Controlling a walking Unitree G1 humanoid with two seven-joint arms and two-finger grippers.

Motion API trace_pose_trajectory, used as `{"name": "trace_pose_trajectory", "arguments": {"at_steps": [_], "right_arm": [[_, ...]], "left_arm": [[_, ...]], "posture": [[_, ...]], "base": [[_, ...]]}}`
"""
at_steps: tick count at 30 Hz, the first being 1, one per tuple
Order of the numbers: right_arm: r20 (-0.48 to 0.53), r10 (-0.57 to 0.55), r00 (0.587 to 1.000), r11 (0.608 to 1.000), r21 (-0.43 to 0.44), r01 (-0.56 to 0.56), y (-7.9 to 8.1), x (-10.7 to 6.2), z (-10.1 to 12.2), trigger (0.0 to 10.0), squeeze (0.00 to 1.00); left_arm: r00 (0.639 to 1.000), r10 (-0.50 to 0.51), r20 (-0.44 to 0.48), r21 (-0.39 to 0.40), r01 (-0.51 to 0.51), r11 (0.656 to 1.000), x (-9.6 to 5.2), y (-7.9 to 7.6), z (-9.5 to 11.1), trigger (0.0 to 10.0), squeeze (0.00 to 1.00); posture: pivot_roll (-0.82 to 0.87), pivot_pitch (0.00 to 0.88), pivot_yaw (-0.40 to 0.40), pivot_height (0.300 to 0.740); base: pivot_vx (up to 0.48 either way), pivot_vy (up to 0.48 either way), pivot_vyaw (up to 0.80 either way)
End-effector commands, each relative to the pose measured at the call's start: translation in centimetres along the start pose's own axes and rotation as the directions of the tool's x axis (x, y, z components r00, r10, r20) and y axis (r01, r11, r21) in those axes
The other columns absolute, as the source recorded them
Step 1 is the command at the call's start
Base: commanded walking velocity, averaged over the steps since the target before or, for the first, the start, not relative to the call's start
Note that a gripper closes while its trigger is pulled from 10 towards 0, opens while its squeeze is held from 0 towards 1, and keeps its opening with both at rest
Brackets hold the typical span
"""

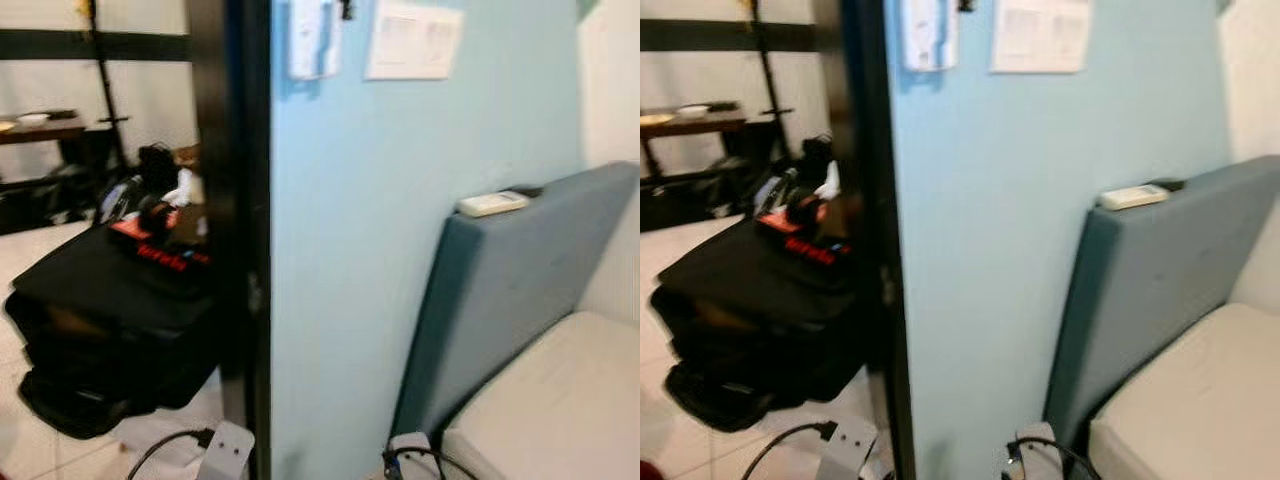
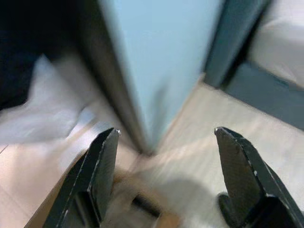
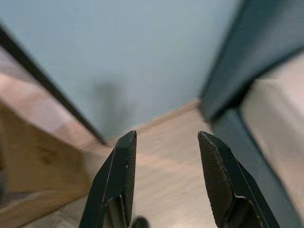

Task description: Clean up the room

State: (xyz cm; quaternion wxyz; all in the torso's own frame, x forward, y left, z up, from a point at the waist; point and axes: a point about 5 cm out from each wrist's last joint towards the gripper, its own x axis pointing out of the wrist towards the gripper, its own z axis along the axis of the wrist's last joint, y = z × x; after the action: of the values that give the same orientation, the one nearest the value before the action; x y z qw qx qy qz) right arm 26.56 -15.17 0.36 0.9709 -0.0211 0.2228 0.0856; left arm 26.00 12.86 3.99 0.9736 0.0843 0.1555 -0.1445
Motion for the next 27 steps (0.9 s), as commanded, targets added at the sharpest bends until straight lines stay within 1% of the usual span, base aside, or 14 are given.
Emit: {"name": "trace_pose_trajectory", "arguments": {"at_steps": [1, 12, 18, 27], "right_arm": [[-0.016, -0.004, 1.0, 1.0, 0.009, 0.005, 0.0, -0.2, -0.4, 10.0, 0.0], [-0.019, -0.015, 1.0, 1.0, 0.014, 0.016, 0.0, -0.4, -0.2, 10.0, 0.0], [-0.022, -0.019, 1.0, 1.0, 0.013, 0.019, -0.1, -0.5, -0.2, 10.0, 0.0], [-0.021, -0.024, 0.999, 1.0, 0.013, 0.024, -0.2, -0.5, 0.0, 10.0, 0.0]], "left_arm": [[1.0, -0.012, -0.009, -0.007, 0.012, 1.0, -0.1, -0.1, -0.3, 10.0, 0.0], [1.0, -0.027, -0.002, 0.005, 0.027, 1.0, 0.2, -0.3, -0.1, 10.0, 0.0], [0.999, -0.027, 0.023, 0.007, 0.027, 1.0, 0.5, -0.1, 0.5, 10.0, 0.0], [0.999, -0.041, 0.028, 0.013, 0.041, 0.999, 0.7, -0.5, 0.7, 10.0, 0.0]], "posture": [[0.03, 0.094, -0.041, 0.74], [0.02, 0.102, -0.036, 0.74], [0.02, 0.104, -0.039, 0.74], [0.02, 0.109, -0.039, 0.74]], "base": [[0.0, 0.0, -0.8], [0.0, 0.0, -0.8], [0.0, 0.0, -0.8], [0.0, 0.0, -0.8]]}}
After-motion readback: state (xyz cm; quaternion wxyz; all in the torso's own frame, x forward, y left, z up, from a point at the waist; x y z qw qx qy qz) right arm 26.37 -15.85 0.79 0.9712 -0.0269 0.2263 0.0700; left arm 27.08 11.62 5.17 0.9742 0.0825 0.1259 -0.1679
